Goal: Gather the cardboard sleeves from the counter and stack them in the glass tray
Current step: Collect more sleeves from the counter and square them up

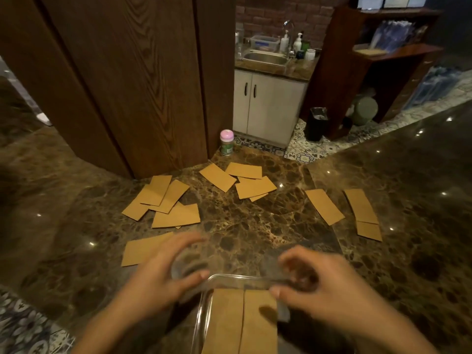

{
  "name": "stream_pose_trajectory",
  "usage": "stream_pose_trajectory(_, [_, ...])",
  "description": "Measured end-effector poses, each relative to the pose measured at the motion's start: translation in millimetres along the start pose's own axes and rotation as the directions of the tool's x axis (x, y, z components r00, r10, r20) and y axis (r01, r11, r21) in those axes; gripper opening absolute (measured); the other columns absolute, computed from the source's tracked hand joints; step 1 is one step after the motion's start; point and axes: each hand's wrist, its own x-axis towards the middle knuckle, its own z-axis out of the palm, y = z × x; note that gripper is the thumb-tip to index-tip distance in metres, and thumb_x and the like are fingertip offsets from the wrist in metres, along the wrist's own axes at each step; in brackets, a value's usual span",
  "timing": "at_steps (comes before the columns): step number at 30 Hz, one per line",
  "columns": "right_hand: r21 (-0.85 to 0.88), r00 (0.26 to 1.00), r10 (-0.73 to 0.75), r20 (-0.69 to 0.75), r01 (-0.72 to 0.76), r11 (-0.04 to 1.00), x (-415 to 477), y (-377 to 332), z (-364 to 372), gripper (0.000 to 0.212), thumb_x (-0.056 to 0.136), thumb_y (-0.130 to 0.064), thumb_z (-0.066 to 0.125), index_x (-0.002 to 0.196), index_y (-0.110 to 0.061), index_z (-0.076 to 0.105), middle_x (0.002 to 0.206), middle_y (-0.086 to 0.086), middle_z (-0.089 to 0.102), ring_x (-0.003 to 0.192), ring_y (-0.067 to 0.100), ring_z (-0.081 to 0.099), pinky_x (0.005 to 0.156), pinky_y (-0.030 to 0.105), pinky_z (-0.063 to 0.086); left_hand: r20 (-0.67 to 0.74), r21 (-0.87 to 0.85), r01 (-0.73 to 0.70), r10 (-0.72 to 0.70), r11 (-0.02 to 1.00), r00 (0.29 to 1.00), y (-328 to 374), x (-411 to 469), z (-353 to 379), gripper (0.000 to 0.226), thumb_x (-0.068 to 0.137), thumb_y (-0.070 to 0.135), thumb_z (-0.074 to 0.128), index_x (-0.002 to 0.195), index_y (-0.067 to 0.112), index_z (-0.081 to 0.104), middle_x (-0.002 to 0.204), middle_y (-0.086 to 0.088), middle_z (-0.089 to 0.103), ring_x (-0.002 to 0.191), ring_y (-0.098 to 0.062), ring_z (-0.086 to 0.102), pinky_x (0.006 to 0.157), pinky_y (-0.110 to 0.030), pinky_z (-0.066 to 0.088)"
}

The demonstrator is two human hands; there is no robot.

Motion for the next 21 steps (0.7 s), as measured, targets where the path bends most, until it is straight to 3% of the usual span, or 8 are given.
stream_pose_trajectory(2, [0.071,0.983,0.029,-0.183,-0.017,0.997,39.4,16.7,-19.7,0.05,0.08,-0.064,0.073,0.124,-0.044,0.06,0.119,-0.027,0.063,0.11,-0.002,0.064,0.098,0.027,0.055,-0.005,0.198,0.134,-0.135,0.971,0.991,-35.6,33.1,-18.5,0.082,0.073,0.05,0.083,0.143,0.048,0.041,0.148,0.017,0.046,0.135,-0.008,0.046,0.112,-0.036,0.042])
stream_pose_trajectory(5, [-0.054,0.937,0.138,-0.322,-0.164,0.985,119.4,63.0,-42.0,0.068,0.09,-0.048,0.075,0.148,-0.023,0.05,0.14,-0.003,0.058,0.131,0.025,0.056,0.103,0.039,0.047,0.001,0.386,0.348,-0.378,0.854,0.926,-75.6,69.9,-35.5,0.1,0.068,0.052,0.087,0.152,0.037,0.034,0.15,-0.002,0.043,0.137,-0.026,0.043,0.112,-0.051,0.041])
stream_pose_trajectory(8, [-0.084,0.877,0.279,-0.392,-0.336,0.938,175.6,109.0,-54.8,0.078,0.088,-0.044,0.077,0.151,-0.012,0.044,0.14,0.019,0.06,0.131,0.038,0.055,0.105,0.045,0.047,0.029,0.452,0.373,-0.431,0.81,0.902,-91.0,80.3,-35.2,0.089,0.07,0.056,0.083,0.145,0.034,0.041,0.139,-0.002,0.049,0.128,-0.027,0.049,0.107,-0.049,0.044])
stream_pose_trajectory(13, [-0.098,0.822,0.442,-0.359,-0.505,0.858,208.0,134.2,-56.8,0.072,0.08,-0.061,0.08,0.125,-0.009,0.059,0.131,0.021,0.061,0.122,0.04,0.056,0.095,0.044,0.051,0.019,0.377,0.418,-0.458,0.827,0.889,-103.1,79.4,-29.8,0.07,0.07,0.057,0.083,0.124,0.031,0.047,0.113,0.004,0.063,0.104,-0.021,0.061,0.092,-0.041,0.053])
stream_pose_trajectory(16, [-0.043,0.814,0.479,-0.327,-0.52,0.853,218.1,131.4,-58.7,0.069,0.073,-0.056,0.087,0.12,-0.012,0.063,0.13,0.019,0.061,0.12,0.039,0.058,0.094,0.043,0.053,0.031,0.326,0.44,-0.475,0.837,0.88,-105.8,75.7,-26.3,0.051,0.076,0.055,0.08,0.112,0.032,0.052,0.113,0.001,0.057,0.098,-0.017,0.057,0.087,-0.037,0.053])
stream_pose_trajectory(18, [-0.004,0.823,0.478,-0.305,-0.503,0.864,221.5,126.2,-60.0,0.074,0.072,-0.049,0.09,0.129,-0.013,0.058,0.138,0.019,0.056,0.126,0.038,0.055,0.1,0.044,0.051,0.026,0.334,0.446,-0.481,0.83,0.876,-105.8,76.1,-22.5,0.04,0.084,0.054,0.074,0.108,0.029,0.053,0.119,-0.004,0.052,0.099,-0.017,0.053,0.085,-0.034,0.05])
stream_pose_trajectory(21, [0.036,0.86,0.425,-0.283,-0.433,0.901,230.5,113.2,-61.7,0.08,0.082,-0.043,0.085,0.144,-0.011,0.046,0.145,0.018,0.052,0.134,0.037,0.052,0.105,0.042,0.047,-0.028,0.288,0.487,-0.501,0.825,0.865,-102.0,87.1,-24.5,0.048,0.09,0.053,0.066,0.123,0.02,0.053,0.121,-0.008,0.052,0.101,-0.021,0.053,0.085,-0.036,0.049])
